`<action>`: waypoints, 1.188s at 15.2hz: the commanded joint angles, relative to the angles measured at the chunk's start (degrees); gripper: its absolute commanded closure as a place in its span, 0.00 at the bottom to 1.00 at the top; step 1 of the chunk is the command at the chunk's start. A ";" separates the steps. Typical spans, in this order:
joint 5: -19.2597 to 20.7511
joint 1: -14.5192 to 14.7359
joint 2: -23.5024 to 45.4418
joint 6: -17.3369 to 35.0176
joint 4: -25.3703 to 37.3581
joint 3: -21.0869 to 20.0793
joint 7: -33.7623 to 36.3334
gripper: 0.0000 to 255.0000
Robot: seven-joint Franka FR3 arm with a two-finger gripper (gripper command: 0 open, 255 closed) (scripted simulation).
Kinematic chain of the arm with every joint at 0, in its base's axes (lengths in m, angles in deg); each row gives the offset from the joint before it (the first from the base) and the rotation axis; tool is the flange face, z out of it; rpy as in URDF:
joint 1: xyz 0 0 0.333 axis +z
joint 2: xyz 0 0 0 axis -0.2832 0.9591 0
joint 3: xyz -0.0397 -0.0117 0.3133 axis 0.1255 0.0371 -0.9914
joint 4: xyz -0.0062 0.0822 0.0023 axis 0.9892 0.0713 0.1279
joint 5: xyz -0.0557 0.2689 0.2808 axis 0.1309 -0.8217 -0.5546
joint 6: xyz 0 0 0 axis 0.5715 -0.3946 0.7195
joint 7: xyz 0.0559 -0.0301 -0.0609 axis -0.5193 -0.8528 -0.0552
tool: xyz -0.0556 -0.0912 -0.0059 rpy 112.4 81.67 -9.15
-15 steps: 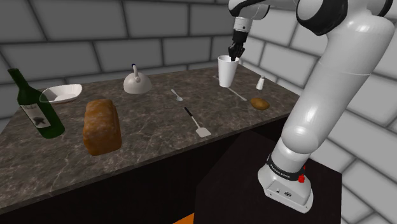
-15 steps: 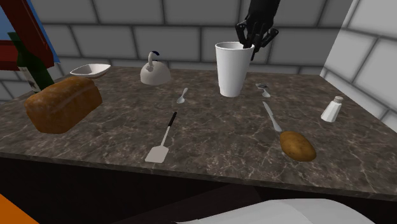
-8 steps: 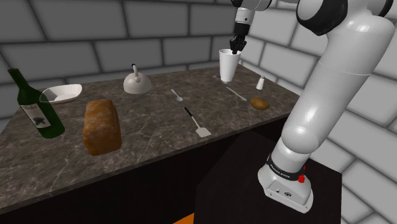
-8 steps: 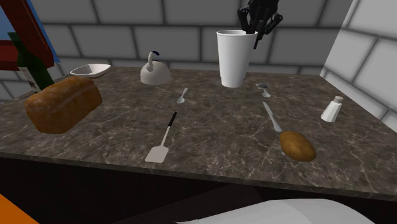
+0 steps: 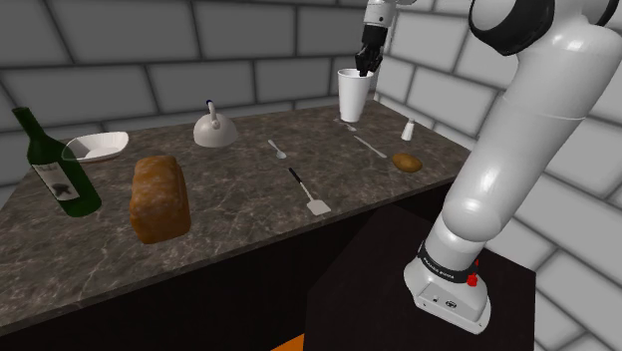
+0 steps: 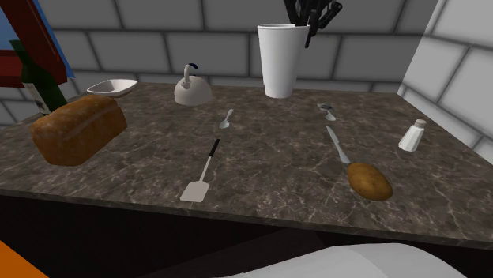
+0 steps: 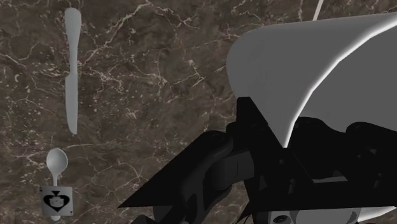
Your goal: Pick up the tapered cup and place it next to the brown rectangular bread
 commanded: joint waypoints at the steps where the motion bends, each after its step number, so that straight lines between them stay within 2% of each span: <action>1: 0.33 1.38 -1.20 0.40 -1.09 -1.54 2.99 1.00; 9: 0.33 6.55 -3.90 2.61 -4.40 -8.01 14.56 1.00; 18: -1.29 11.99 -1.99 4.40 -2.91 -14.59 26.19 1.00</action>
